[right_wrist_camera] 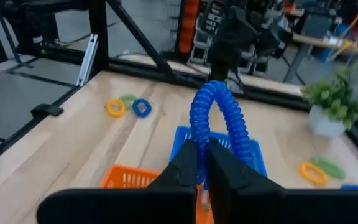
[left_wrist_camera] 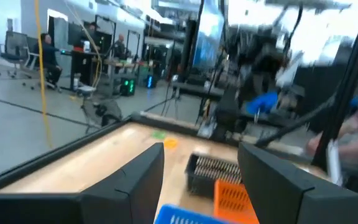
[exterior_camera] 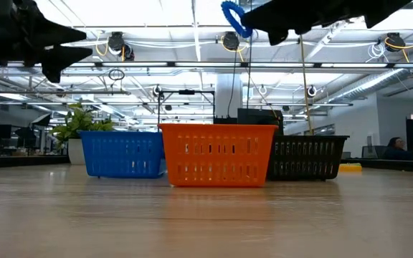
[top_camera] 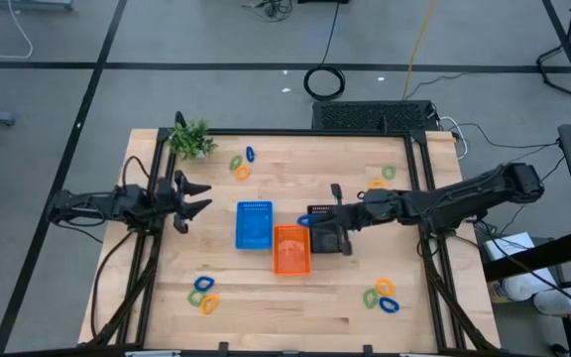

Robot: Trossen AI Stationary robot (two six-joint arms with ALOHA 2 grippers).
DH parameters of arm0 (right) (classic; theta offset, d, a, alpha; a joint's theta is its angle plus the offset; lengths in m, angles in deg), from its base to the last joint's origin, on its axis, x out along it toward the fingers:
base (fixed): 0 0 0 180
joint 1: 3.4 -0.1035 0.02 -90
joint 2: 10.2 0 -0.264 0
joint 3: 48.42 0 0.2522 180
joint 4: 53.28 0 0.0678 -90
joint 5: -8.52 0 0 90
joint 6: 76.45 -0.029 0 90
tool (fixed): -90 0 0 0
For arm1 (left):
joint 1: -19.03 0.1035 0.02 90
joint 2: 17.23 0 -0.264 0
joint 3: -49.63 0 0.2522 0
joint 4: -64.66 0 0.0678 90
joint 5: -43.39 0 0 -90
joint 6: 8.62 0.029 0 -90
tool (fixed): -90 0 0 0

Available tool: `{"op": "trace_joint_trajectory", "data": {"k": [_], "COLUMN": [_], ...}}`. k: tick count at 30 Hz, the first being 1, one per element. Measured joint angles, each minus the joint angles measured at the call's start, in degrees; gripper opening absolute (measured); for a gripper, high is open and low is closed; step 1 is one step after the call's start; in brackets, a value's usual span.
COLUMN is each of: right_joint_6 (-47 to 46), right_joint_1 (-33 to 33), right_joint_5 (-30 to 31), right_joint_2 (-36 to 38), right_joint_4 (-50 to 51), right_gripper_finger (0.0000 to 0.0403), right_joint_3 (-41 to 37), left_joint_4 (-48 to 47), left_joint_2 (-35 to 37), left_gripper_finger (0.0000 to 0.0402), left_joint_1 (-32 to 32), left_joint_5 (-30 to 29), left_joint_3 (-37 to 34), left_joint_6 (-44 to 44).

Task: Sort spring keychains
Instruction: Put the blue spring keychain into the blue bin

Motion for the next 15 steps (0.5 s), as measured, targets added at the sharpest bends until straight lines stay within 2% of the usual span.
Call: {"op": "trace_joint_trajectory", "data": {"k": [7,13,15], "right_joint_6": [3.5,2.4,1.8], "right_joint_1": [0.6,1.9,1.9], "right_joint_5": [0.0,0.0,0.0], "right_joint_2": [-2.5,-2.7,-2.7], "right_joint_4": [-3.4,-2.5,-2.5], "right_gripper_finger": [0.0002,0.0002,0.0002], "right_joint_3": [0.0,0.0,0.0], "left_joint_4": [1.5,1.7,2.1], "left_joint_2": [0.0,-1.6,-3.0], "left_gripper_finger": [0.0214,0.0214,0.0214], "left_joint_1": [0.0,0.0,0.0], "left_joint_5": [-0.1,-9.0,-9.9], "left_joint_3": [0.0,0.0,0.0], "left_joint_6": [-0.3,-2.9,-2.8]}}
